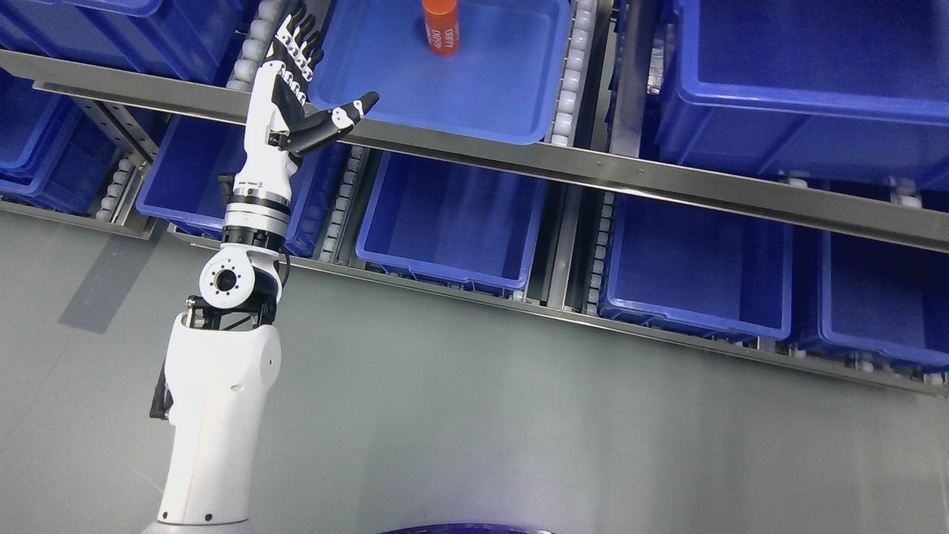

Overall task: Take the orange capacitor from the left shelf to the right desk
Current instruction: 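Reach the left hand down into the blue bin toward the orange capacitor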

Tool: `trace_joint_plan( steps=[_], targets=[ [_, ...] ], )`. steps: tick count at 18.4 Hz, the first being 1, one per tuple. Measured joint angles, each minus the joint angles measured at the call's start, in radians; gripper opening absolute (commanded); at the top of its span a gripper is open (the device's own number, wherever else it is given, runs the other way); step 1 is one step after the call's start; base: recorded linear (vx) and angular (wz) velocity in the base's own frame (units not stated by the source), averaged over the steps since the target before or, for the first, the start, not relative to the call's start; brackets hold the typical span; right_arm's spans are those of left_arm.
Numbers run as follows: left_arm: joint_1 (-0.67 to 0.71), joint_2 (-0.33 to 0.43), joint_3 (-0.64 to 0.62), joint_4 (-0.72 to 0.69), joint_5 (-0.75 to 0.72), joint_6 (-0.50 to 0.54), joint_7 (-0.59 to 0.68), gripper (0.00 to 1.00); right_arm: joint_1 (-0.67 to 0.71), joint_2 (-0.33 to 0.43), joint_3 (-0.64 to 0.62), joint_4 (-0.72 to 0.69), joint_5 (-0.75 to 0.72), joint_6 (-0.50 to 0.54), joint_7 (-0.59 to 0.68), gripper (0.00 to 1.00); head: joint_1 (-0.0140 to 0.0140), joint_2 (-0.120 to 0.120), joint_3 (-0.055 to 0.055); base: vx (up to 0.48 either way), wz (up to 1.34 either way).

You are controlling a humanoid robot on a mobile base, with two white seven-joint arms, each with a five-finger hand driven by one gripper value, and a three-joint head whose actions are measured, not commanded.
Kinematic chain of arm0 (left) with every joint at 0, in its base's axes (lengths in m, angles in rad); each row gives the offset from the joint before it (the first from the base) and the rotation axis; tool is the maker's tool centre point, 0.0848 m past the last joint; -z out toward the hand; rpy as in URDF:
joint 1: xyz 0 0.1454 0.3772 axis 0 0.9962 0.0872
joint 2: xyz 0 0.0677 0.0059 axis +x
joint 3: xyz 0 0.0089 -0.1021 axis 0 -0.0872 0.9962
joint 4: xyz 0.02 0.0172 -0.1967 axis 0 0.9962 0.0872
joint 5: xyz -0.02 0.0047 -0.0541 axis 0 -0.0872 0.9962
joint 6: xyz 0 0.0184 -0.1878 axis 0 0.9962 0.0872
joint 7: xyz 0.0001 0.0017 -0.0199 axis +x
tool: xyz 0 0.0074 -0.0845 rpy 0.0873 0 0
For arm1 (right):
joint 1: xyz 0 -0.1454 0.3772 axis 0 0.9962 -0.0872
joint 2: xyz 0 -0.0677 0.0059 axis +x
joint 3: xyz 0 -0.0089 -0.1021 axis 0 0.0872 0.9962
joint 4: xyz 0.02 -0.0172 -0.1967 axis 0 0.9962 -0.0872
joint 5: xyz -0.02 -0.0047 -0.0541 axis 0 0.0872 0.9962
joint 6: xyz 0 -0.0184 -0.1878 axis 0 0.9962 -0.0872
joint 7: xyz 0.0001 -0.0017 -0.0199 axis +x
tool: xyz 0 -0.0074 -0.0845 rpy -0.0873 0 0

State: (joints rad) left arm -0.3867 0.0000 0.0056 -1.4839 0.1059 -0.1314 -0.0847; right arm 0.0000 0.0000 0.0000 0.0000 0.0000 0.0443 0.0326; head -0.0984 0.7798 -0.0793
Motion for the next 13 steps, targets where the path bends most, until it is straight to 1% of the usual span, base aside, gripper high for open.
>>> trace_joint_plan(
  steps=[7,13],
  targets=[
    [0.002,0.000,-0.002,0.001,0.000,-0.003,-0.004,1.00,0.000,0.000,0.000,0.000,0.000,0.000,0.000,1.00,0.0000,0.000,0.000,0.104,0.15],
    [0.000,0.000,-0.033,0.010,0.000,-0.007,-0.117,1.00,0.000,0.000,0.000,0.000,0.000,0.000,0.000,1.00,0.0000,0.000,0.000,0.150,-0.01]
  ],
)
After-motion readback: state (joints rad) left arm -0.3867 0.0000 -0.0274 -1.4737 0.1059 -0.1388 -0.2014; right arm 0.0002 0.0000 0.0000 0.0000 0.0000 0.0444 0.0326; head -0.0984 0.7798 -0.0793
